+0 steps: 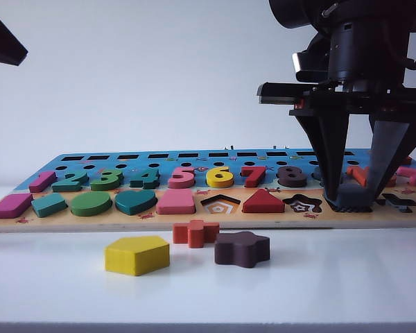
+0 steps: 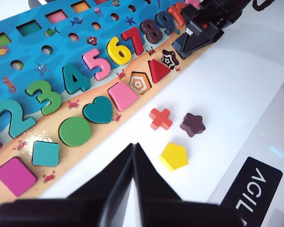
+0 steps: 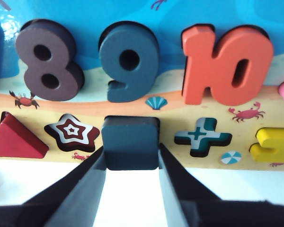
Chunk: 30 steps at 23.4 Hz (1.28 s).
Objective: Insert the cube into the slot.
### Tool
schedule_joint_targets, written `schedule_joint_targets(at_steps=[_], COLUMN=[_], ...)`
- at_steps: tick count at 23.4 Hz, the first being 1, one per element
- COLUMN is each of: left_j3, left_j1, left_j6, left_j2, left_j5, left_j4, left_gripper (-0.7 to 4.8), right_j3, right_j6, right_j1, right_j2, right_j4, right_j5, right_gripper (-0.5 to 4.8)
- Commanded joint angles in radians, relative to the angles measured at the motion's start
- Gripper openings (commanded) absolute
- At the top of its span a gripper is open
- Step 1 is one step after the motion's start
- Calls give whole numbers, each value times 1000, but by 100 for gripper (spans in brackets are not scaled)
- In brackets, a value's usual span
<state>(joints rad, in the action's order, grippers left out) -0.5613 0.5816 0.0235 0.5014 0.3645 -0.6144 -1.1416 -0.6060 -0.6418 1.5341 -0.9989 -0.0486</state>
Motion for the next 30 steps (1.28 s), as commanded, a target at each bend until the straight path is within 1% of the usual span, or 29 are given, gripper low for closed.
schedule_joint_targets(at_steps=[1,3,12,14,18,24,27,28,30], left_j3=[-2,-2,-2,-2,-2,-2,-2,-2,-2], left_j1=[0,0,0,0,0,0,0,0,0], left_j6=[-5,-5,-5,-5,-5,-5,-5,-5,-5], left_j2=[0,0,0,0,0,0,0,0,0], left_j5=[3,3,3,3,3,3,3,3,3], left_j4=[14,14,14,14,14,14,14,14,14], left_gripper=[7,7,7,7,7,7,7,7,7], right_j3=[-2,-2,-2,-3,-3,-5,-19,-31,-50], right_j6=[1,4,4,4,4,-2,-1,5,18], right_j1=[-2,-2,-2,-2,-2,-3,-8,-8,-8], right_j2=[-2,-2,-2,-6,-17,-74,-195,-247,-372], right_j4=[25,26,26,26,26,27,25,27,64], right_j5=[3,4,4,4,3,0,2,1,2], right_gripper=[191,209,227,255,284,290,288,283,246])
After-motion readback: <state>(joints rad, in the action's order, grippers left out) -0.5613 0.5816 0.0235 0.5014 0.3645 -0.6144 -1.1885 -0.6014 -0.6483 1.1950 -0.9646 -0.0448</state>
